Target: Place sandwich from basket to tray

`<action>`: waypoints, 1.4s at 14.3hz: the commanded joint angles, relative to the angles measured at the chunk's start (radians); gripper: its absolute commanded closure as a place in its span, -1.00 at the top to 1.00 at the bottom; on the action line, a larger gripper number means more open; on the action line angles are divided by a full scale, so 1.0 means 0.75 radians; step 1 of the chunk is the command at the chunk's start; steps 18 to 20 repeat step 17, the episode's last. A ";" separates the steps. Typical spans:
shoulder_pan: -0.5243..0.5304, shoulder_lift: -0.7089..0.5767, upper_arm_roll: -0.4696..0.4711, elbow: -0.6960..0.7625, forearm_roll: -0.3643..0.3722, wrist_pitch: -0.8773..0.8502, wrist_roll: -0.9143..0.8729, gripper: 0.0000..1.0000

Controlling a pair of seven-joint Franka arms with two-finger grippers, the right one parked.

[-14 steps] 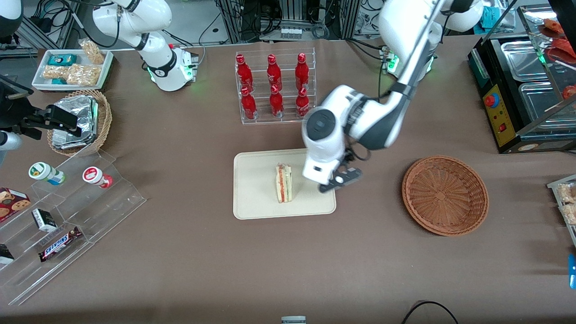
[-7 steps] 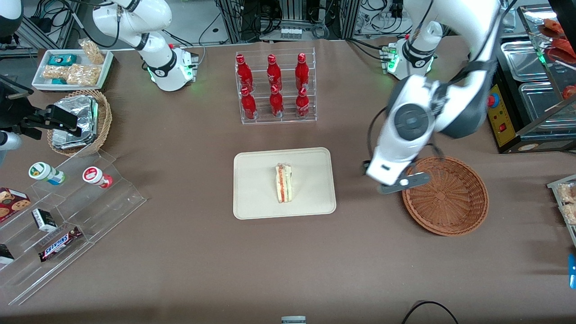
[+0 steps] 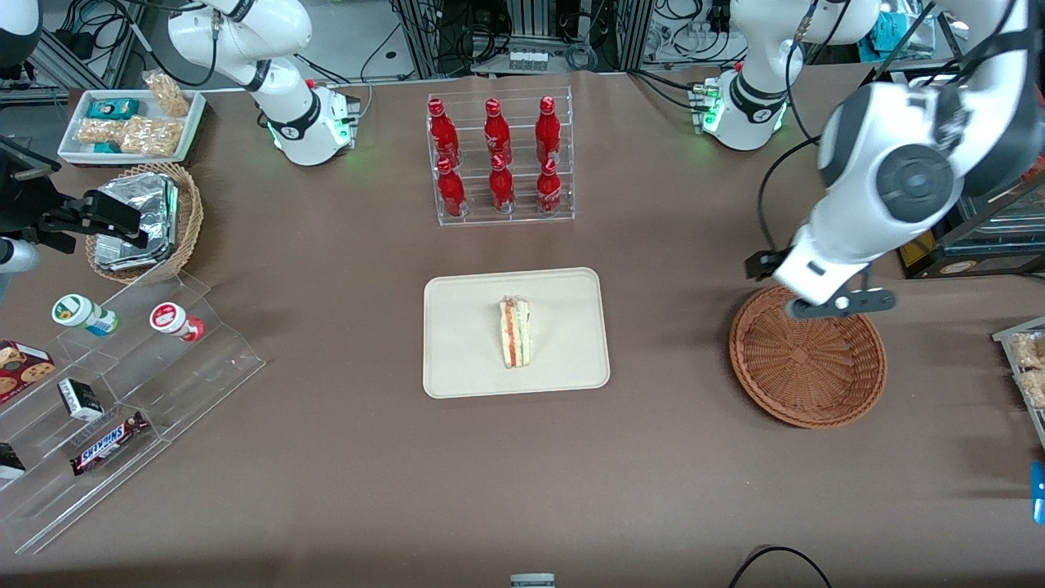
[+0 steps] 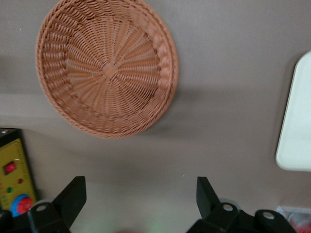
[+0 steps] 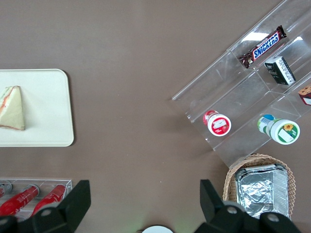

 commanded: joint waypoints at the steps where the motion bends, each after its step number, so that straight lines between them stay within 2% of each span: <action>1: 0.151 -0.065 -0.104 0.054 -0.020 -0.129 0.173 1.00; 5: 0.258 -0.124 -0.127 0.118 -0.018 -0.178 0.366 1.00; 11: 0.279 -0.147 0.004 0.269 -0.022 -0.172 0.370 1.00; 13: 0.279 -0.147 0.016 0.272 -0.044 -0.168 0.370 1.00; 15: 0.277 -0.147 0.039 0.272 -0.112 -0.178 0.370 1.00; 20: 0.277 -0.149 0.043 0.270 -0.114 -0.181 0.370 1.00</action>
